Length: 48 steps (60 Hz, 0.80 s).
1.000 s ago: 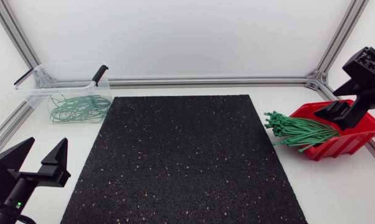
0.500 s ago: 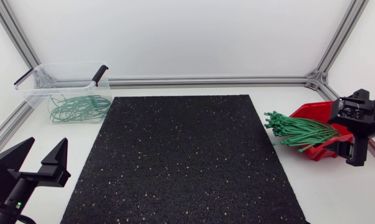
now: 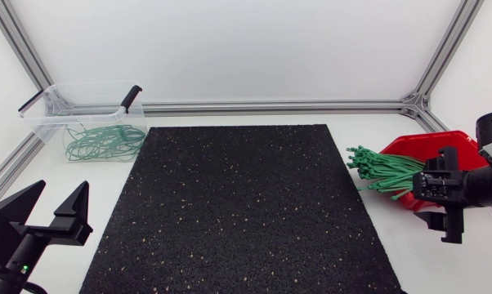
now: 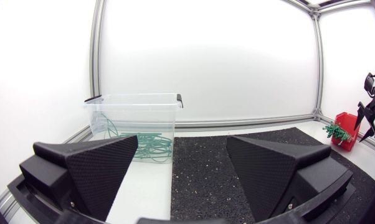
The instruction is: Take a green cable tie from the red box, thread the tail through the head to close it, then place it in the transparent bin on the left.
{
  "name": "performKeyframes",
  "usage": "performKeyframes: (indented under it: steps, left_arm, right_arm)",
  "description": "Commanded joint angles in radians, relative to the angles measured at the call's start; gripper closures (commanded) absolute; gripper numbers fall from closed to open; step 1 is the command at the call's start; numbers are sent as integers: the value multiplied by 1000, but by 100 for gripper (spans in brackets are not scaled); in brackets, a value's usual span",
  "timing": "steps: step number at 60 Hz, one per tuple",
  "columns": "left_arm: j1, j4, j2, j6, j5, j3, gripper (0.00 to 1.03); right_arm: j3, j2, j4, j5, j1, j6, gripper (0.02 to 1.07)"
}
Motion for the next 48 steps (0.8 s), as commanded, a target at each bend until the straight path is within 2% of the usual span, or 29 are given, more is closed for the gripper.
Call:
performKeyframes:
  steps: [1, 11, 19, 32, 39, 48]
  left_arm:
    - [-3, -10, -7, -19, 0, -41, 4]
    - [-4, -10, -7, -19, 0, -41, 4]
    - [-3, -10, -7, -19, 0, -41, 4]
    - [-3, -12, -7, -19, 0, -41, 4]
    - [-3, -12, -7, -19, 0, -41, 4]
    - [-3, -13, -7, -19, 0, -41, 4]
  right_arm:
    - [-36, 18, 21, 6, 11, -40, 37]
    - [-94, -3, 105, -2, 35, -53, 70]
    - [-140, -11, 200, 1, 51, -52, 70]
    - [-159, -10, 257, 4, 52, -46, 70]
    - [-175, -3, 314, 6, 52, -47, 80]
    - [-185, 4, 335, 7, 52, -46, 80]
